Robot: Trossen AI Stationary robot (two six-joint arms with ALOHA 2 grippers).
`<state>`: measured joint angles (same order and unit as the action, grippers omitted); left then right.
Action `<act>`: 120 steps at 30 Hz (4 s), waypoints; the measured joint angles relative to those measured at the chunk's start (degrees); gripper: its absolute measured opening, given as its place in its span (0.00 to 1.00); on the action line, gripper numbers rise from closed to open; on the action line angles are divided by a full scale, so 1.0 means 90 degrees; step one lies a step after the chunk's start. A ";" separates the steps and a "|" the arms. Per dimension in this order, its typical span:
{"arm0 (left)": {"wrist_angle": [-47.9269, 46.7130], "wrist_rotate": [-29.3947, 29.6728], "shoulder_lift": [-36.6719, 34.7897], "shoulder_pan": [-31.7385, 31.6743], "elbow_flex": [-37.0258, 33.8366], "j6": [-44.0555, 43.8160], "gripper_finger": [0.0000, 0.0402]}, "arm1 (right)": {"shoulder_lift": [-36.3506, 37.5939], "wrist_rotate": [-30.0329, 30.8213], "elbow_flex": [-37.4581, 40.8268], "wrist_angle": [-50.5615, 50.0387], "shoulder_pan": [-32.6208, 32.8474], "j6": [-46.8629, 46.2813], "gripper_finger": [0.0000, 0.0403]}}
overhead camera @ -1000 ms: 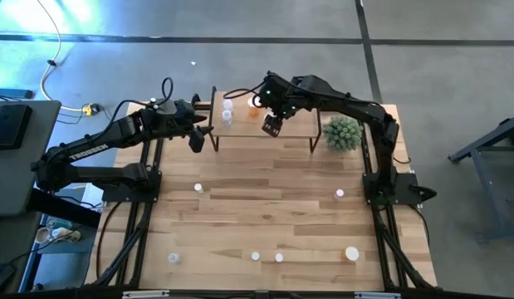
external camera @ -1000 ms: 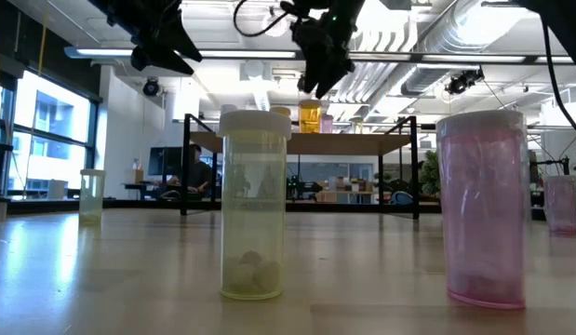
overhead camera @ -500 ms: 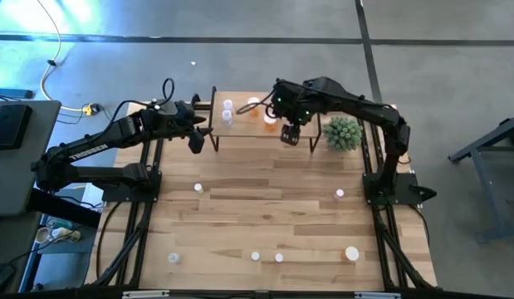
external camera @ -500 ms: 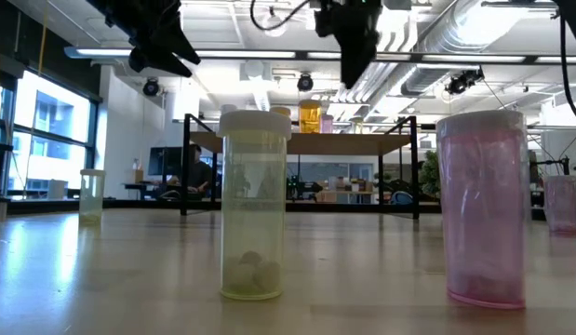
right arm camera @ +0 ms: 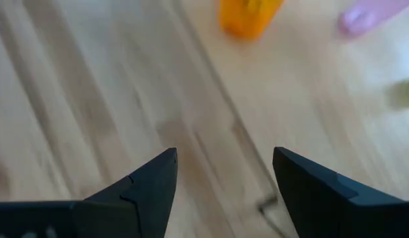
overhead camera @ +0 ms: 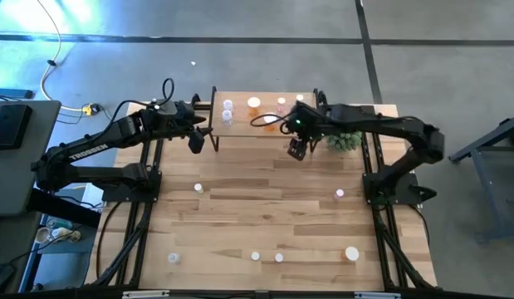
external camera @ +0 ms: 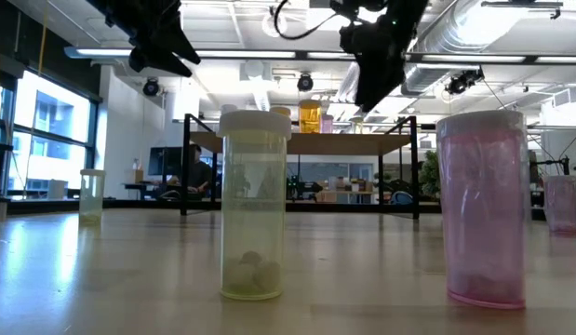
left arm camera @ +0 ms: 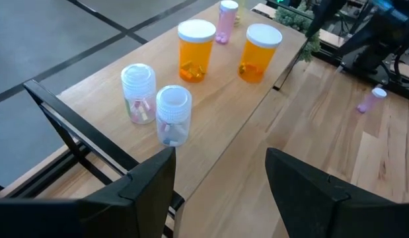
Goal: Pick and place medicine bottles onto shelf by color
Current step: Put the top orange pill bottle aligned with the other orange pill bottle on the shelf
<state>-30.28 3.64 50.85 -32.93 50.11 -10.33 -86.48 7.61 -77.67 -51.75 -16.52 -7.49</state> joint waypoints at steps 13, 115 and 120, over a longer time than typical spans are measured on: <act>0.0007 0.0000 0.0000 0.0000 0.0000 0.0000 0.56 | 0.0306 0.1467 0.1898 0.3765 0.0102 -0.0960 0.50; 0.0007 0.0002 0.0000 0.0002 0.0000 -0.0002 0.56 | -0.1032 0.0071 0.0590 0.4052 0.0120 -0.0437 0.08; 0.0007 0.0002 0.0000 0.0004 0.0000 -0.0001 0.56 | -0.1202 0.0042 0.0590 0.4356 0.0065 -0.0301 0.08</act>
<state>-30.22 3.66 50.85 -32.89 50.11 -10.33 -97.30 7.98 -72.36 -12.55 -15.94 -10.19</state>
